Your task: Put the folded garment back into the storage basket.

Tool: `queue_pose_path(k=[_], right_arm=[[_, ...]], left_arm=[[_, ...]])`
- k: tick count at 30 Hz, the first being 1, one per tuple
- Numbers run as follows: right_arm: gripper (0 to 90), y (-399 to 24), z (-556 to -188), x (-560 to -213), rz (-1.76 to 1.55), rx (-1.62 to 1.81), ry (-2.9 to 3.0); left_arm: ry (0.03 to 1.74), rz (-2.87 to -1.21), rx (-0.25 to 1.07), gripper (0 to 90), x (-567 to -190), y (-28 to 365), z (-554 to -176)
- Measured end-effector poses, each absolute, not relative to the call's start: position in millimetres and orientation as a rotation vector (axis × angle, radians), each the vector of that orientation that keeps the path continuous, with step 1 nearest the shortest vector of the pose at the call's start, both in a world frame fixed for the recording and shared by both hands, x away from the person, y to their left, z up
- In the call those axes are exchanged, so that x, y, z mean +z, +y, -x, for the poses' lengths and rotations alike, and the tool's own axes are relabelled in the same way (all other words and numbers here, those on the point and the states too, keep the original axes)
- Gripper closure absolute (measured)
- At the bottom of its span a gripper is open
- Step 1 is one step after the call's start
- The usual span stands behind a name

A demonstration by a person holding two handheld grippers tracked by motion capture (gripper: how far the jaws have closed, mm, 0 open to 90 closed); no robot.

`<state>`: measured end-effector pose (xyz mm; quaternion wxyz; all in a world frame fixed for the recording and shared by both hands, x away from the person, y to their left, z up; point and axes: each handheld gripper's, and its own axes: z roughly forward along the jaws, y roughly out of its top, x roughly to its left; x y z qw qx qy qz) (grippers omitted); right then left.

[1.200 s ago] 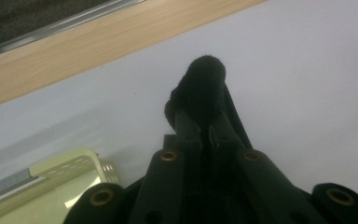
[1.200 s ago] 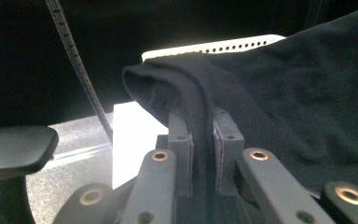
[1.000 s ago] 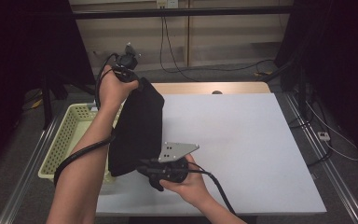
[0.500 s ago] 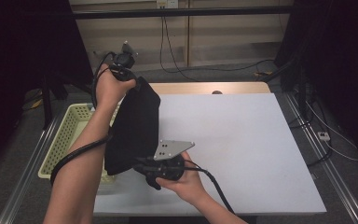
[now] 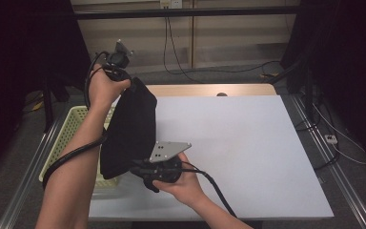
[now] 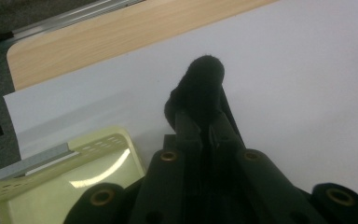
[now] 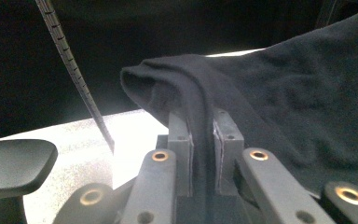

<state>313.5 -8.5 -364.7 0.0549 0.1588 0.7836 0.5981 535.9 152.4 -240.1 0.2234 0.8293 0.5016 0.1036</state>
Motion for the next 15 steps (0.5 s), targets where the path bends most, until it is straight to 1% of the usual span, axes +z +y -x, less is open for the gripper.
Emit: queue_pose_path(k=[15], right_arm=[[81.4,4.7,-317.3,-359.0,-0.464,1.84,2.365]], left_arm=[[1.395,-2.294,0.312,85.7,-230.4,160.9,-536.4]])
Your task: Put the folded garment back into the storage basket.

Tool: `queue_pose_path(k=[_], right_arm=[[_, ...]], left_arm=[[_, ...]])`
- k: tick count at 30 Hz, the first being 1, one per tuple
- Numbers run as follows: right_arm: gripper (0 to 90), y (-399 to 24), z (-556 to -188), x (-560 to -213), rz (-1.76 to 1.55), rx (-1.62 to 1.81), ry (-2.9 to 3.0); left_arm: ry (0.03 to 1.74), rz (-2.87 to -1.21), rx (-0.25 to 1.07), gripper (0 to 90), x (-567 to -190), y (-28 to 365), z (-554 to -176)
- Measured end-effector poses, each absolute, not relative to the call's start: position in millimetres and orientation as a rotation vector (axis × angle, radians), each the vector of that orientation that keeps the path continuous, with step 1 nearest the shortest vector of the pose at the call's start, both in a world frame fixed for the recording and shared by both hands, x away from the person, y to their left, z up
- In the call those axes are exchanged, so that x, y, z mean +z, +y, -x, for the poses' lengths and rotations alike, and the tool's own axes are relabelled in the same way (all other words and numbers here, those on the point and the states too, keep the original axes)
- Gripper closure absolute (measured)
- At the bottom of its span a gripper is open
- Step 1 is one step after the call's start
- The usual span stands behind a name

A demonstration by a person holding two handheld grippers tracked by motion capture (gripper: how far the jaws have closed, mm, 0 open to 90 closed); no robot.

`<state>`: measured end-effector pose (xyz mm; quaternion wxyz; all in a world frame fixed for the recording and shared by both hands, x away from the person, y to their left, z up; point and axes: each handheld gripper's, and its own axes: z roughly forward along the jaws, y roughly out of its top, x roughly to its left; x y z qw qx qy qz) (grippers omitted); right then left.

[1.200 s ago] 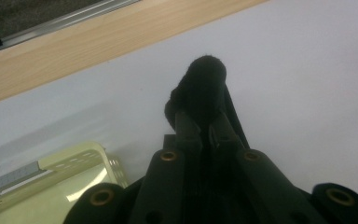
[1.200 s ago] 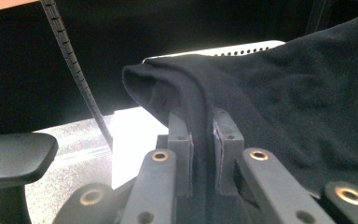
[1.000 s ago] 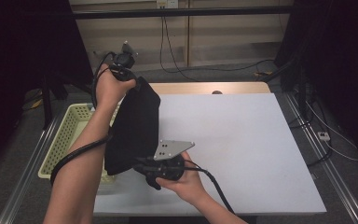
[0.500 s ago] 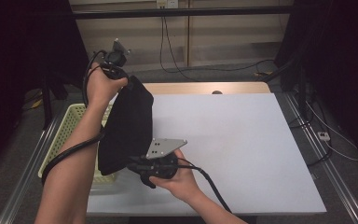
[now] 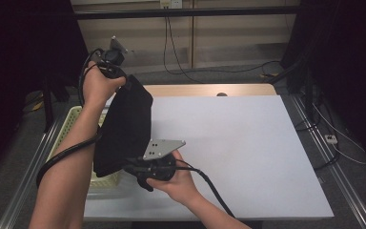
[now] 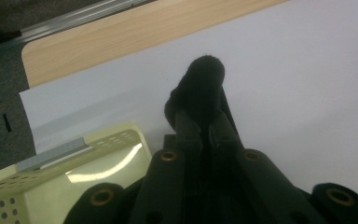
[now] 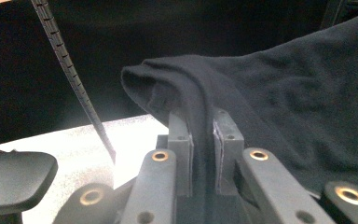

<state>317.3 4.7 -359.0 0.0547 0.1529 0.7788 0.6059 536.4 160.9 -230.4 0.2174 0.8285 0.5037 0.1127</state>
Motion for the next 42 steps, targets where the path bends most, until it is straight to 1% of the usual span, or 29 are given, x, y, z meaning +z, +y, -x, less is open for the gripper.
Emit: queue_pose_path(k=[2,12,42], right_arm=[[81.4,6.8,-317.5,-358.3,-0.456,1.842,2.365],[81.4,16.9,-318.5,-354.2,-0.431,1.859,2.368],[81.4,45.8,-327.4,-350.7,-0.411,1.879,2.382]], left_arm=[[1.391,-2.293,0.297,85.8,-229.8,161.8,-536.6],[1.395,-2.297,0.315,85.7,-222.5,168.9,-535.6],[1.48,-2.227,0.329,85.8,-215.3,204.6,-535.6]])
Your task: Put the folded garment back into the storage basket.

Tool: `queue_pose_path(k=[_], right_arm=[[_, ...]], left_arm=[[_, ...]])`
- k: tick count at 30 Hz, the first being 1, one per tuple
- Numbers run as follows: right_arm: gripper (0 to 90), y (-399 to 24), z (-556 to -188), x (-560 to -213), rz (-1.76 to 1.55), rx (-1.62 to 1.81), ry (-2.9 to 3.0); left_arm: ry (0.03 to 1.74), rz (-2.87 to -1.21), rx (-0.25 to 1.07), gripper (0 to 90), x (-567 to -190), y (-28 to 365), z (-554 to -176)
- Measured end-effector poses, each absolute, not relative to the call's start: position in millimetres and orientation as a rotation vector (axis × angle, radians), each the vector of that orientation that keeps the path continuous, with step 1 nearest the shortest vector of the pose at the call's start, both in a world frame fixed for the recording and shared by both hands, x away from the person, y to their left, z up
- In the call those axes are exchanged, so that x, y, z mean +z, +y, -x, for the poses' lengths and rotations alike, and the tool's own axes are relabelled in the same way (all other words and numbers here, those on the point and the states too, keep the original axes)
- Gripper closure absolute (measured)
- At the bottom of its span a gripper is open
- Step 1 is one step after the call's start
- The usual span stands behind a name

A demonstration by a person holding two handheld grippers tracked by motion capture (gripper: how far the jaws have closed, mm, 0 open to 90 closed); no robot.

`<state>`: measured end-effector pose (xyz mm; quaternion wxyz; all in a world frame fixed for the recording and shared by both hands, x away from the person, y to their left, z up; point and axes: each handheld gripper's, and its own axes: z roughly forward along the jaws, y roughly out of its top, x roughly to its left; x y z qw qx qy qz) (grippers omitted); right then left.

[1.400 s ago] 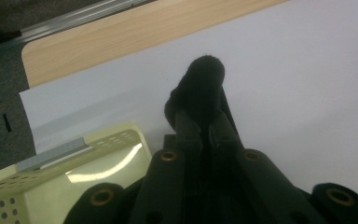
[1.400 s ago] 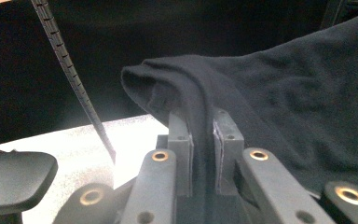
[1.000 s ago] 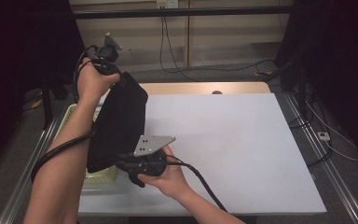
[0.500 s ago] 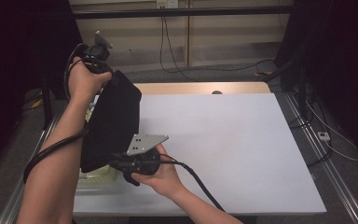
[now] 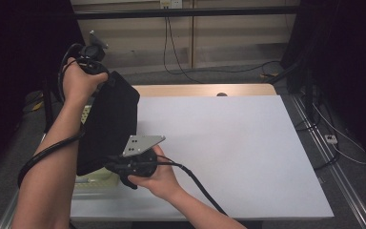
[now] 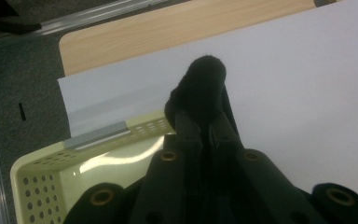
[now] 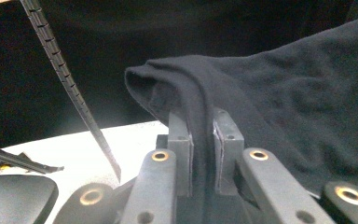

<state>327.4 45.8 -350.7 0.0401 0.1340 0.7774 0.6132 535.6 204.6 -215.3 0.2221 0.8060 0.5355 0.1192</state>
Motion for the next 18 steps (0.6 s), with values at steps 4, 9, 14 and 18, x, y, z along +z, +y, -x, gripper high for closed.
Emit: queue_pose_path(k=[4,9,14,18], right_arm=[[81.4,49.7,-328.7,-350.4,-0.405,1.881,2.382],[81.4,53.7,-330.2,-349.1,-0.39,1.875,2.386],[81.4,57.1,-331.5,-348.9,-0.389,1.875,2.387],[81.4,60.1,-332.6,-348.6,-0.383,1.874,2.398]], left_arm=[[1.475,-2.229,0.337,85.8,-213.2,209.1,-535.0],[1.486,-2.22,0.341,85.8,-211.9,214.9,-534.6],[1.491,-2.217,0.332,85.8,-211.1,220.5,-535.7],[1.506,-2.208,0.329,85.7,-211.4,222.7,-536.4]])
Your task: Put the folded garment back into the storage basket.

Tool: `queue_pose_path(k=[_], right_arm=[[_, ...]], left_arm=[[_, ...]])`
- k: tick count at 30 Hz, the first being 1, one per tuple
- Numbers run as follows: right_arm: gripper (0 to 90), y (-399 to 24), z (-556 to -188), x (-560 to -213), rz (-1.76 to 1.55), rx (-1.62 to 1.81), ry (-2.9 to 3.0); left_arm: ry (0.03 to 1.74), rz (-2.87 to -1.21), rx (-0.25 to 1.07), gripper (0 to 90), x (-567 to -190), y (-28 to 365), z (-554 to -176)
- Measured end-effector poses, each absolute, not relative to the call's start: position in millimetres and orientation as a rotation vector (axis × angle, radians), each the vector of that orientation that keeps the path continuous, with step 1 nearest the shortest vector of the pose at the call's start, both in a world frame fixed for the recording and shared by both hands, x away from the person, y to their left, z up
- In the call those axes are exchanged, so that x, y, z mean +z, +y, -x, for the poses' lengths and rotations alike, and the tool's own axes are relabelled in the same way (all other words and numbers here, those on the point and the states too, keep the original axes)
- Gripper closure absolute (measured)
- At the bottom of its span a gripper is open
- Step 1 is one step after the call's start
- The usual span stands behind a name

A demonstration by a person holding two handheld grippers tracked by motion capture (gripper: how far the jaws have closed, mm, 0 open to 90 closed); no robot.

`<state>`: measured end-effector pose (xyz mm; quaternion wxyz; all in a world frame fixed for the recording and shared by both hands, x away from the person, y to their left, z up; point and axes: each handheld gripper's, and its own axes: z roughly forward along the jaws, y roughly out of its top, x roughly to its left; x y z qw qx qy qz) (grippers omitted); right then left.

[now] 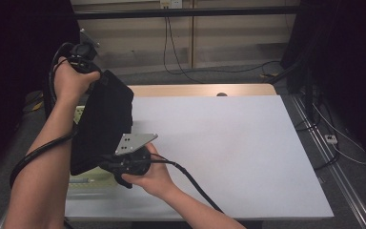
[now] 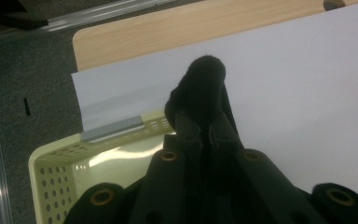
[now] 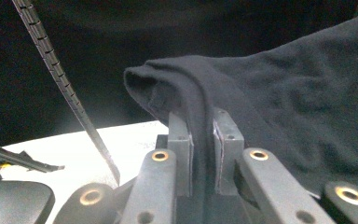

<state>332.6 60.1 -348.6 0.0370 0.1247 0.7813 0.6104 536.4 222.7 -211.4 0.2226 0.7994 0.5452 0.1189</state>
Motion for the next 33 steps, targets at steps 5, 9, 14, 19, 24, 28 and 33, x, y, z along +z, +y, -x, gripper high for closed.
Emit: queue_pose_path(k=[5,9,14,19,24,28,33], right_arm=[[81.4,64.1,-333.7,-348.0,-0.383,1.871,2.404],[81.4,68.2,-334.9,-348.5,-0.379,1.872,2.412],[81.4,73.5,-336.1,-350.8,-0.383,1.876,2.41],[81.4,81.6,-337.2,-356.4,-0.398,1.87,2.419],[81.4,89.2,-337.6,-361.8,-0.397,1.857,2.43],[81.4,92.5,-338.6,-363.3,-0.394,1.86,2.436],[81.4,98.1,-339.8,-364.4,-0.396,1.864,2.442]], left_arm=[[1.51,-2.212,0.328,85.8,-212.2,224.6,-537.9],[1.515,-2.21,0.327,85.8,-213.0,226.7,-538.5],[1.514,-2.204,0.332,85.8,-216.7,232.7,-540.4],[1.534,-2.193,0.317,85.7,-228.7,239.3,-544.1],[1.556,-2.181,0.312,85.7,-237.0,247.6,-546.0],[1.572,-2.175,0.325,85.7,-237.2,255.3,-545.8],[1.573,-2.171,0.336,85.8,-235.3,260.6,-545.0]])
